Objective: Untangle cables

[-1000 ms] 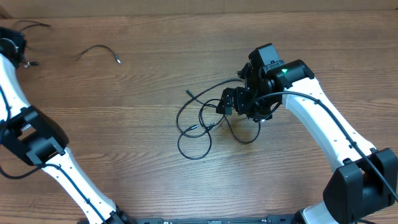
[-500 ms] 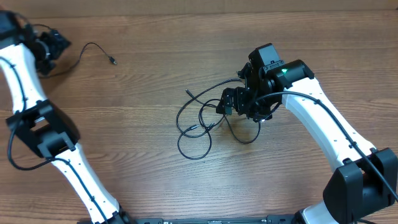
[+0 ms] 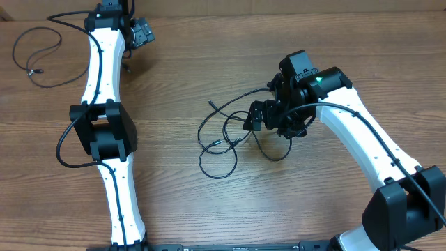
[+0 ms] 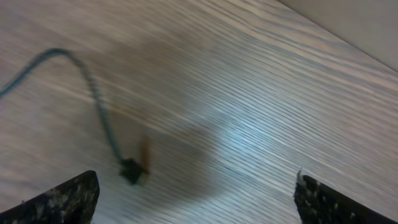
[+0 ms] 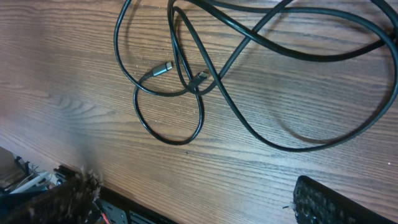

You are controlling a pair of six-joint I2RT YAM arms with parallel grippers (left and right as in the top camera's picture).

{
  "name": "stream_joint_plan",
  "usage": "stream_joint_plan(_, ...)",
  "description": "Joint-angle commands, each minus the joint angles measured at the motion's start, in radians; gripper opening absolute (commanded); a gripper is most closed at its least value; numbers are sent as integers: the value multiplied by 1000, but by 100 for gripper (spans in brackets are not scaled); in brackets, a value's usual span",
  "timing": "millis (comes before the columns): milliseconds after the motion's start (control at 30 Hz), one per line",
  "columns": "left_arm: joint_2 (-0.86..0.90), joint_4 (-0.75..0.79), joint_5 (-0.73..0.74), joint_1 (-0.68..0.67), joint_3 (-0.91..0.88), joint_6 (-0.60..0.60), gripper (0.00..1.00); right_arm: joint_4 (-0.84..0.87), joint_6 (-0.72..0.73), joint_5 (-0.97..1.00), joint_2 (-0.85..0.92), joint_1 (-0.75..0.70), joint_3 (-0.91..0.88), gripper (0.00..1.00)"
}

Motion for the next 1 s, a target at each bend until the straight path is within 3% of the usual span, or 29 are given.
stream_joint_plan(0, 29, -33, -167, 20, -5, -119, 100, -3, -2, 2, -6, 5, 7, 100)
stream_joint_plan(200, 58, -48, -146, 56, -6, -142, 98, 0, -2, 2, -6, 5, 7, 100)
stream_joint_plan(367, 117, -31, -65, 74, -6, -137, 79, 7, -1, 2, -6, 5, 7, 100)
stream_joint_plan(467, 134, -2, -69, 75, -6, -137, 55, -4, -1, 2, -6, 5, 7, 100)
stream_joint_plan(567, 135, 47, -81, 75, -6, -136, 45, -10, -1, 2, -6, 5, 7, 100)
stream_joint_plan(800, 134, 131, -23, 80, 0, -137, 4, -20, -1, 2, -6, 5, 7, 100)
stream_joint_plan(967, 122, 136, -19, 117, 107, -137, 4, -26, -1, 2, -6, 5, 7, 100)
